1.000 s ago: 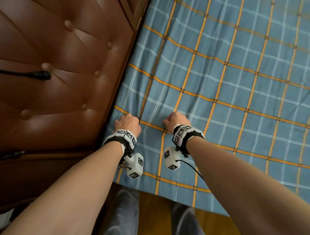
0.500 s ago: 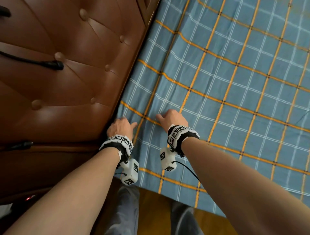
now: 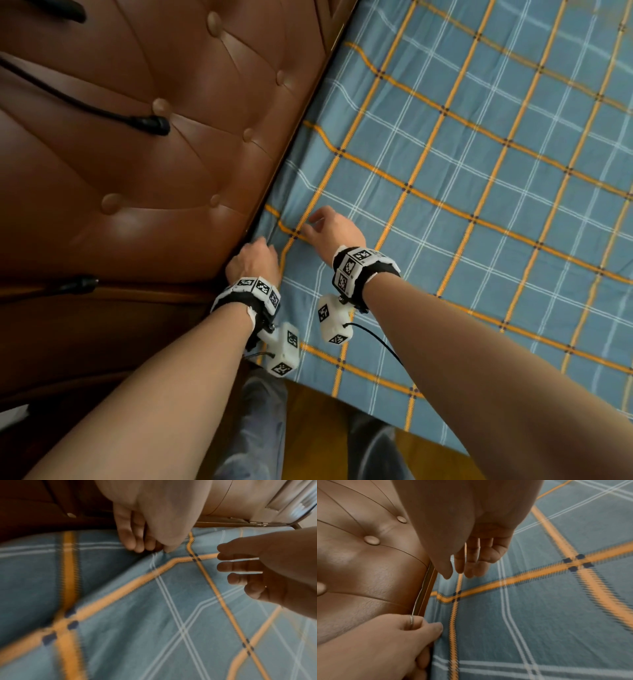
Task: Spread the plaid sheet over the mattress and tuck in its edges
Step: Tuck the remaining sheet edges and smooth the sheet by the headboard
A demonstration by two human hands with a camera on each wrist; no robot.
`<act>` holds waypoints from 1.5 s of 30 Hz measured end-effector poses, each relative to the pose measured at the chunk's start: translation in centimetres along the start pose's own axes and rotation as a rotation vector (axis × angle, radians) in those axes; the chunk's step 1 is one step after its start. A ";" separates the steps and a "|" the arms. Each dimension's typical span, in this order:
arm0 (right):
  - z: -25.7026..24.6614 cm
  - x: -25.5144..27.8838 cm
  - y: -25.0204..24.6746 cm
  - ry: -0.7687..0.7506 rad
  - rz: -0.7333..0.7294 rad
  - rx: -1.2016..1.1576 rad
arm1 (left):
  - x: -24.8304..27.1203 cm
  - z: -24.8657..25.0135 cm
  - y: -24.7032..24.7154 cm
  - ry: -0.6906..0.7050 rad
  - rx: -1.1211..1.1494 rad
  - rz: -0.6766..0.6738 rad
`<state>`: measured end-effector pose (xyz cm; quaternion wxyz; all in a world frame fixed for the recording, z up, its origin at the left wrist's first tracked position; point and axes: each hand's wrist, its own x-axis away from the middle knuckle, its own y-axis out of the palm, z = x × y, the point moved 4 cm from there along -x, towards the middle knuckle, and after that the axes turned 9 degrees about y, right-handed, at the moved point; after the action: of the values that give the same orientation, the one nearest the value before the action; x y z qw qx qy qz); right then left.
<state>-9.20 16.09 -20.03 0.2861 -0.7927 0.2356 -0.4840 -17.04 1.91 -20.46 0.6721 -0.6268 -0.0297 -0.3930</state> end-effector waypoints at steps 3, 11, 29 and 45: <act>-0.1 -0.4 0.6 0.016 -0.056 0.003 | 0.7 -1.3 0.3 -0.013 0.240 0.063; -3.0 0.6 1.2 -0.063 -0.084 0.047 | 5.6 -4.7 1.8 -0.185 0.431 0.095; -4.7 0.7 5.1 0.104 -0.070 0.276 | 8.1 -6.3 2.7 -0.092 -0.020 -0.029; -5.9 1.3 5.9 -0.075 0.113 0.127 | 9.6 -7.0 2.4 -0.073 0.169 -0.010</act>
<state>-14.58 9.64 -21.03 0.3713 -0.7760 0.2377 -0.4510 -12.25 -9.10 -18.85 0.7192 -0.5813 -0.0903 -0.3695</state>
